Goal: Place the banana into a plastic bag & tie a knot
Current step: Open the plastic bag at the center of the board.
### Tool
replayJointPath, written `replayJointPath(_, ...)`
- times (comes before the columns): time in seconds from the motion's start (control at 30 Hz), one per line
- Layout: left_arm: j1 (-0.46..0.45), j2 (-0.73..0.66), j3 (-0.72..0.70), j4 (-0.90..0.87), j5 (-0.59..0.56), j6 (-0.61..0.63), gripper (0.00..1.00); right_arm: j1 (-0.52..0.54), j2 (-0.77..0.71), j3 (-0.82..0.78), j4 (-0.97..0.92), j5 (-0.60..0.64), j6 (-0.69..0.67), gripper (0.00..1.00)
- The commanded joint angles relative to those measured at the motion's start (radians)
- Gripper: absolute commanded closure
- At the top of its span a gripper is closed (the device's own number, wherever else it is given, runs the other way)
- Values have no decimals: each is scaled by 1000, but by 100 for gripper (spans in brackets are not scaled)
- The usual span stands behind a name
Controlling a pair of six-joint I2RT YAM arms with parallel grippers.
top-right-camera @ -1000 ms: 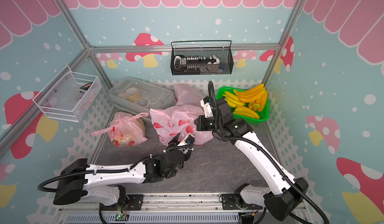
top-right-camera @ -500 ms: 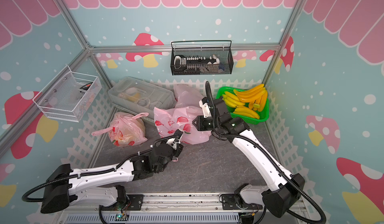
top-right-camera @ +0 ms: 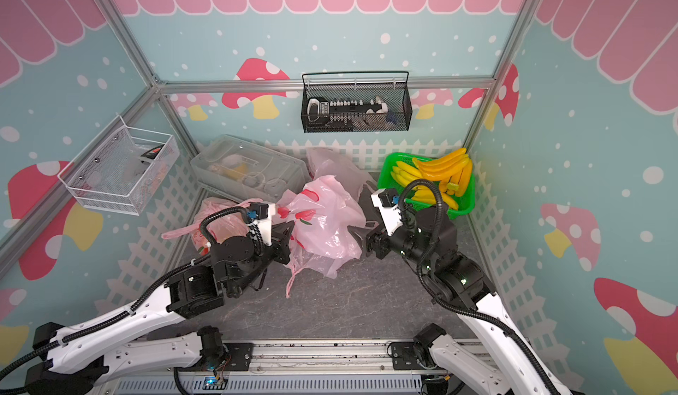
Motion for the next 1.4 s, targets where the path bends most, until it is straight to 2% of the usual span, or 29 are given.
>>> replayJointPath(0.0,7,-5,48,-107,21,-139,100,4,-58,-143,137,-77,-103,16)
replayJointPath(0.1,9,6,73,-112,48,-154,100,19,-102,-241,216,-84,-112,16)
replayJointPath(0.27,13,29,99,-118,69,-169,100,88,-97,-278,244,-30,-133,18)
replayJointPath(0.4,30,45,110,-135,72,-185,100,136,-149,-336,304,-2,-133,17)
replayJointPath(0.7,111,76,120,-147,123,-232,100,235,-196,-361,299,20,-171,17)
replayJointPath(0.9,115,88,122,-128,159,-235,100,274,-101,-341,299,146,-183,22)
replayJointPath(1.13,119,77,127,-137,172,-246,100,312,-21,-383,412,253,-223,22)
replayJointPath(1.17,121,79,129,-142,178,-246,100,319,-13,-387,424,284,-225,23)
replayJointPath(1.3,127,88,132,-153,188,-241,100,323,-10,-374,445,371,-214,39)
replayJointPath(1.37,138,93,132,-165,205,-244,100,323,-6,-352,438,373,-210,54)
